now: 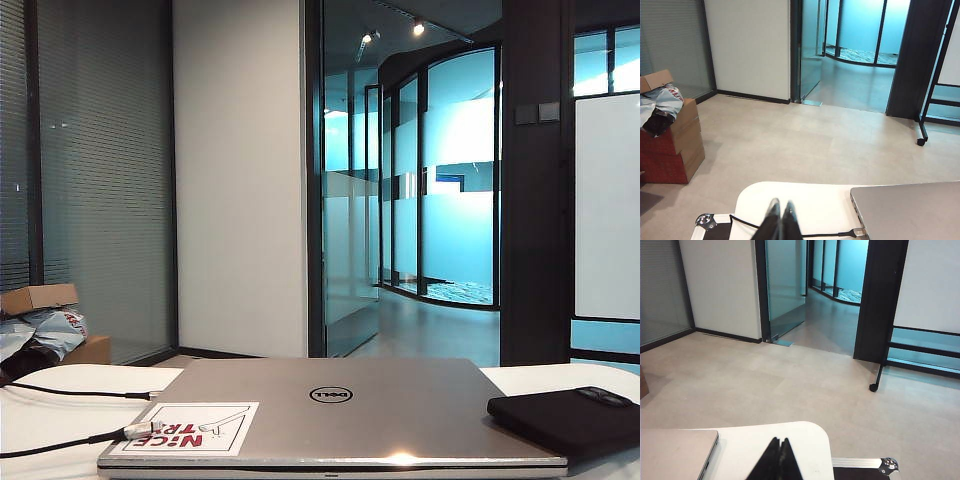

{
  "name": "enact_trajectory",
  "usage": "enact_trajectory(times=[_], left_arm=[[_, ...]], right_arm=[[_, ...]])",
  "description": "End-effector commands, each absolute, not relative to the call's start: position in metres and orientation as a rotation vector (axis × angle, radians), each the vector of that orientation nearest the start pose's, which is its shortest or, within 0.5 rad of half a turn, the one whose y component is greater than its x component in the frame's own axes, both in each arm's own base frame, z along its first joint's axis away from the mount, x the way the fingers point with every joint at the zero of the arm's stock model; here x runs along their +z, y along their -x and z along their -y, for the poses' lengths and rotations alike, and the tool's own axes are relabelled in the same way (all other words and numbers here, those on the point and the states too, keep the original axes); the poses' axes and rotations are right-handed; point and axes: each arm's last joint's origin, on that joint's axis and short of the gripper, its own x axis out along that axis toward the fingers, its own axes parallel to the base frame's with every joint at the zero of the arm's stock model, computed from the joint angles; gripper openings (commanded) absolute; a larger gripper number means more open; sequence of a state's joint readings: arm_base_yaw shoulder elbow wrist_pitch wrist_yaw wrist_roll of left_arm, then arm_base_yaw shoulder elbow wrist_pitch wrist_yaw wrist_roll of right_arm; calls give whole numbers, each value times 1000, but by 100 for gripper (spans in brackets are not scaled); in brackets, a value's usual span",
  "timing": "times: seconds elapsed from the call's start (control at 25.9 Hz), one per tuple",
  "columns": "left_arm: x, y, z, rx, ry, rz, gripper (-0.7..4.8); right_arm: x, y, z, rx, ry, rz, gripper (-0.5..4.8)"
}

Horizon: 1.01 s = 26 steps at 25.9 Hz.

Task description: Pick up the charging cable and the phone, plug the charging cable into the charging port on the phone, and finally place them back on the table.

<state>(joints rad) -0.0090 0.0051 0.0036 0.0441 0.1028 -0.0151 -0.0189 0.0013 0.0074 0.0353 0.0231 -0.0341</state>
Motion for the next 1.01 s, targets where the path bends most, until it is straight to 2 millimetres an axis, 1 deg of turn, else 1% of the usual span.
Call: enact_trajectory(times=[0.04,0.15,0.31,0.39,0.46,0.54,0.62,0.81,1.01], left_arm=[[169,-98,4,-110,5,50,-6],[169,-98,4,-109,-23,51,-6],[169,-98,4,-109,-20,51,-6],[170,-98,4,-109,-2,62,-6],[177,-96,4,-110,12,87,-6],[192,-93,4,-115,80,130,-6],[202,-90,4,-120,125,154,-6],[224,-83,4,-125,128,217,-6],[243,-80,4,-125,115,251,-6]], right_arm=[[170,-97,3,-46,34,53,-1],[170,-97,3,-46,34,54,-1],[171,-97,3,-45,34,57,-1],[174,-96,3,-45,34,70,-1],[185,-94,3,-46,34,101,-1],[202,-90,3,-48,30,146,-2],[212,-87,3,-49,25,172,-2],[236,-83,2,-50,25,213,-2],[257,-85,2,-49,24,208,-2]])
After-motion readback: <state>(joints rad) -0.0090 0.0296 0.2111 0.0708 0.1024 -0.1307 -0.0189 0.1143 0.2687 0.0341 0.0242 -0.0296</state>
